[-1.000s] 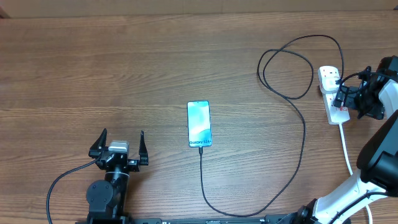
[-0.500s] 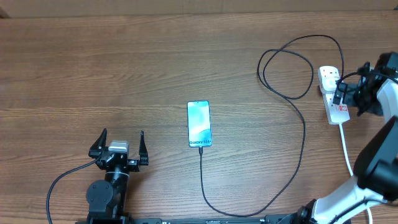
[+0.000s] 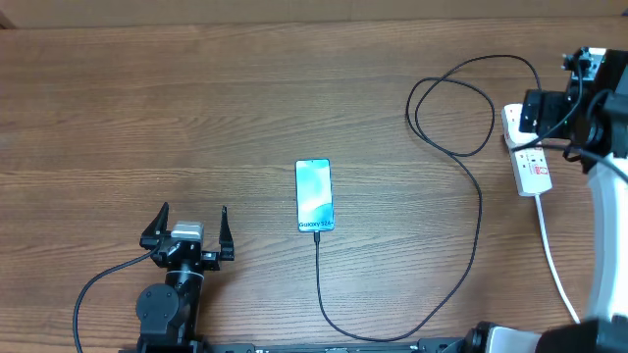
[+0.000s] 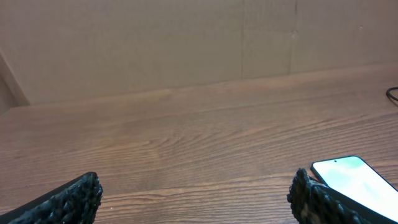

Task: Plug charger to phone and switch on socket

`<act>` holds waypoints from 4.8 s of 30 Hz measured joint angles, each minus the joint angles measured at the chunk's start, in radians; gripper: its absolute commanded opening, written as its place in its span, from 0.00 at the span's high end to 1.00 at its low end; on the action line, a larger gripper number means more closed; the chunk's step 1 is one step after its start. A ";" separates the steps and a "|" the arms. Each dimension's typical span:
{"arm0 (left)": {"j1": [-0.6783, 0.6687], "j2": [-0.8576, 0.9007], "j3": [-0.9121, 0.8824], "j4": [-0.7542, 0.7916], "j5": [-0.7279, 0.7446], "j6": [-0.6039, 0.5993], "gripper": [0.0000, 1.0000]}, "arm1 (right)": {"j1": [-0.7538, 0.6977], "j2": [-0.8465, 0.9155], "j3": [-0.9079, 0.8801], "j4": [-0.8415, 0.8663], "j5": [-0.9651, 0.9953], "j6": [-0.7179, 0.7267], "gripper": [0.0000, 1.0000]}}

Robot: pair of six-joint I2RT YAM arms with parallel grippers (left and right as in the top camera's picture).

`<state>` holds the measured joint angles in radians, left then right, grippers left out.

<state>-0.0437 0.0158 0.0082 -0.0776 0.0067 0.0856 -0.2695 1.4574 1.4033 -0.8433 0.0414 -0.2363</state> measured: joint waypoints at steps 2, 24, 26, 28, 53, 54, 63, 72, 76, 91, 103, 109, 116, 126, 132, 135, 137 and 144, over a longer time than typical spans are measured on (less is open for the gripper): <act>0.000 0.000 0.000 0.000 0.000 0.000 0.01 | 0.029 -0.053 0.000 -0.002 0.000 0.000 0.00; 0.000 0.000 0.000 0.000 0.000 0.000 0.00 | 0.147 -0.597 0.000 -0.027 0.000 0.000 0.00; 0.000 0.000 0.000 0.000 0.000 0.000 0.00 | 0.147 -0.591 0.000 -0.053 0.000 0.000 0.00; 0.000 0.000 0.000 0.000 0.000 0.000 0.00 | 0.147 -0.587 0.000 -0.087 0.000 0.000 0.00; 0.000 0.000 0.000 0.000 0.000 0.000 0.00 | 0.147 -0.587 -0.143 -0.302 0.000 0.000 0.00; 0.000 0.000 0.000 0.000 0.000 0.000 0.00 | 0.147 -0.587 -0.149 -0.302 0.000 0.000 0.00; 0.000 0.000 0.000 0.000 0.000 0.000 0.00 | 0.147 -0.595 -0.151 -0.301 0.000 0.000 0.00; 0.000 0.000 0.000 0.000 0.000 0.000 0.01 | 0.148 -0.627 -0.151 -0.301 0.000 0.000 0.00; 0.000 0.000 0.000 0.000 0.000 0.000 0.00 | 0.174 -0.631 -0.151 -0.301 0.000 0.000 0.00; 0.000 0.000 0.000 0.000 0.000 0.000 0.01 | 0.285 -0.636 -0.151 -0.302 0.000 0.000 0.00; 0.000 0.000 0.000 0.000 0.000 0.000 0.00 | 0.297 -0.636 -0.151 -0.302 0.000 0.000 0.00; 0.000 0.000 0.000 0.000 0.000 0.000 0.00 | 0.297 -0.640 -0.201 -0.300 0.000 0.000 0.00; 0.000 0.000 0.000 0.000 0.000 0.000 0.00 | 0.297 -0.642 -0.312 -0.301 0.000 0.000 0.00; 0.000 0.000 0.000 0.000 0.000 0.000 0.00 | 0.296 -0.679 -0.369 -0.302 0.000 0.000 0.00; 0.000 0.000 0.000 0.000 0.000 0.000 0.01 | 0.297 -0.692 -0.369 -0.302 0.000 -0.001 0.00; 0.000 0.000 0.000 0.000 0.000 0.000 0.01 | 0.296 -0.692 -0.369 -0.302 0.000 0.000 0.00; 0.000 0.000 0.000 0.000 0.000 0.000 0.00 | 0.296 -0.692 -0.369 -0.301 0.000 0.000 0.00; 0.000 0.000 0.000 0.000 0.000 0.000 0.00 | 0.296 -0.719 -0.369 -0.301 0.000 0.000 0.00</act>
<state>-0.0437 0.0158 0.0082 -0.0772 0.0063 0.0856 0.0269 0.7380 1.0340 -1.1446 0.0418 -0.2363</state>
